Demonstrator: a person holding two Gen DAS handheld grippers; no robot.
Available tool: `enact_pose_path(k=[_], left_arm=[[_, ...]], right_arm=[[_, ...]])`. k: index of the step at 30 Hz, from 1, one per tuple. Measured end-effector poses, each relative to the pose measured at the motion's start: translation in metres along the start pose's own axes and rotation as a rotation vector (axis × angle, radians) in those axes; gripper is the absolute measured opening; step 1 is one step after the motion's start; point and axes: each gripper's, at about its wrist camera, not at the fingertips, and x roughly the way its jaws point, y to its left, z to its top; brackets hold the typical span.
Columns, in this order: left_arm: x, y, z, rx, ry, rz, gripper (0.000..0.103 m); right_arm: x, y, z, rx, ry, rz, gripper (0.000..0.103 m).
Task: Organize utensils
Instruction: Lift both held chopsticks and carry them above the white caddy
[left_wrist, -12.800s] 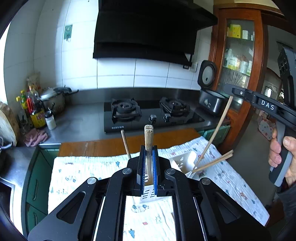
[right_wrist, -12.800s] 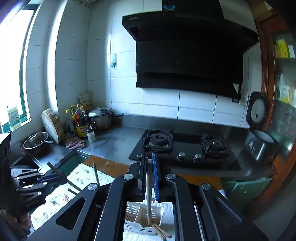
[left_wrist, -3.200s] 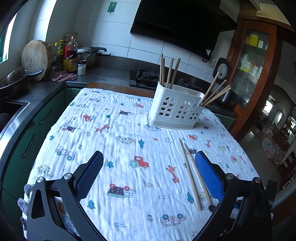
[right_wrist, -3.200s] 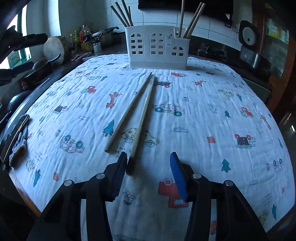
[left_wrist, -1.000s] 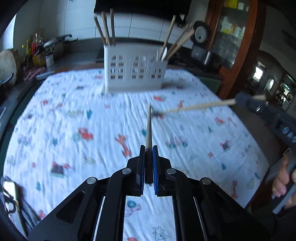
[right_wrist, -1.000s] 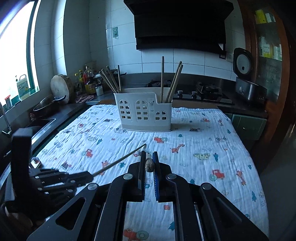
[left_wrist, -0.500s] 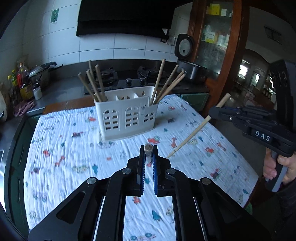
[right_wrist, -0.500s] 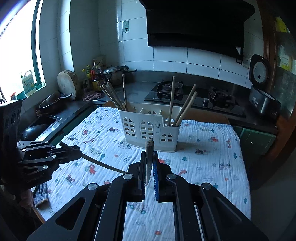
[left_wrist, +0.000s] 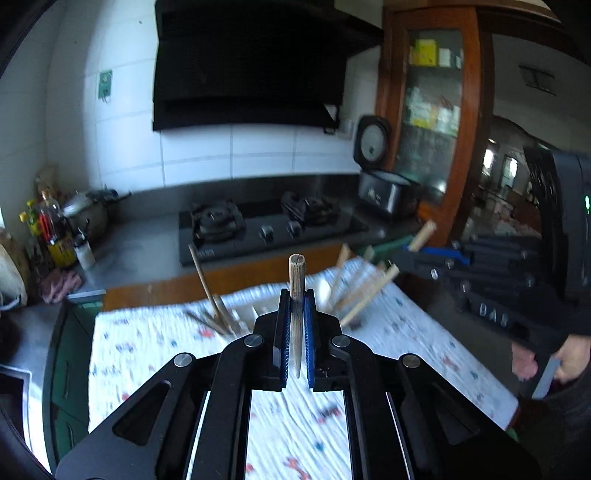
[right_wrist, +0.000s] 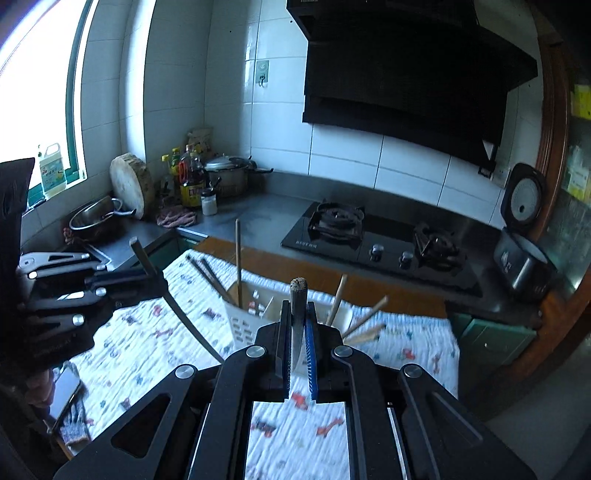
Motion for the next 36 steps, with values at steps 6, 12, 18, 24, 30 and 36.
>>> enact_pose_path(k=[6,12,18,24,30,36], left_arm=[[0.005,0.021,0.033,-0.049,-0.052,0.025,0.006],[0.023,0.044,0.043,-0.104,-0.059,0.069,0.006],[0.044,0.056,0.04,-0.106,-0.03,0.103,0.006],[0.068,0.067,0.031,-0.124,0.022,0.106,0.006],[0.089,0.079,0.019,-0.154,0.078,0.097,0.006],[0.103,0.08,0.009,-0.157,0.113,0.095,0.006]], right_arm=[[0.008,-0.008,0.027,-0.001,-0.033,-0.025,0.007],[0.02,-0.011,0.042,-0.006,-0.043,-0.048,0.007],[0.032,-0.009,0.05,-0.022,-0.049,-0.061,0.007],[0.055,-0.01,0.045,-0.017,-0.013,-0.057,0.007],[0.081,-0.009,0.03,-0.022,0.051,-0.06,0.007],[0.101,-0.006,0.014,-0.03,0.102,-0.056,0.007]])
